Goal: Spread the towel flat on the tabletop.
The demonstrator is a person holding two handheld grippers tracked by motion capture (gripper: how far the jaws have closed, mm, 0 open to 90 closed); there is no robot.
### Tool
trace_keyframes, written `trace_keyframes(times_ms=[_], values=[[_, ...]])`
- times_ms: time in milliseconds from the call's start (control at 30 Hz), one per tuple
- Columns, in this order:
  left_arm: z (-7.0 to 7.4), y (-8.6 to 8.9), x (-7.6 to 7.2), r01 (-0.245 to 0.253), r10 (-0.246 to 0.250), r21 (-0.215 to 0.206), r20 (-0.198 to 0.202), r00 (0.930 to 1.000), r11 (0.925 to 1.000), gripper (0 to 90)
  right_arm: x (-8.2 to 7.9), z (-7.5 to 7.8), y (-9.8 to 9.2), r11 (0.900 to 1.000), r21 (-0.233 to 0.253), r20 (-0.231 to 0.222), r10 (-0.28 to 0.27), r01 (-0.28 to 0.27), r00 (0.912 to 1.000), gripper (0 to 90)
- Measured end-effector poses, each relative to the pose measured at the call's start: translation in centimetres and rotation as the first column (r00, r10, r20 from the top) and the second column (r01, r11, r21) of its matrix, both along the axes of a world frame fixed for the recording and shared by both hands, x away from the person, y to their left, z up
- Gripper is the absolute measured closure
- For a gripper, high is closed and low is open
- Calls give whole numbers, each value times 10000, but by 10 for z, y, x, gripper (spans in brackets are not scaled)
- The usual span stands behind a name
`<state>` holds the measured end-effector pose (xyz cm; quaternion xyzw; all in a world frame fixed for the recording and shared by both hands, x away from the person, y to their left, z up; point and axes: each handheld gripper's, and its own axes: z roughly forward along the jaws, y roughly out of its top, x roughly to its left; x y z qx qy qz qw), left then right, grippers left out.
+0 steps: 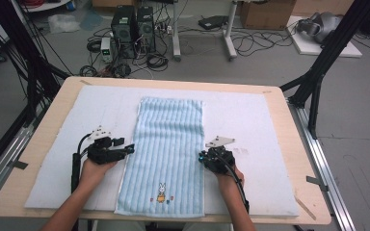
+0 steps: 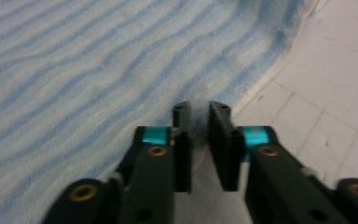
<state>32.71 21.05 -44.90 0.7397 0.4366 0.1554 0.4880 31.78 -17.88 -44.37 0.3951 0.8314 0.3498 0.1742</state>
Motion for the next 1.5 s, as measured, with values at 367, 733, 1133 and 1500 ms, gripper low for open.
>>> trace_keyframes(times_ms=[367,733,1133,1500], values=[[0,-6,-33,856,-852,113,-303,9959,9963,561,-18,2,-7,9958,475,904,-823,783,9925,589],[-2,-27,-40,1980,-1918,1092,-643,9793,9741,708,-38,7,-3,9856,1175,511,1166,-1219,9919,593],[-2,-25,-55,2075,-1992,1362,-720,9773,9687,871,-46,0,0,9761,532,-376,2127,-2106,9764,856],[-1,-21,-82,2806,-2698,1135,-1015,9576,9531,870,-74,3,-11,9508,639,-869,3078,-3031,9475,868]])
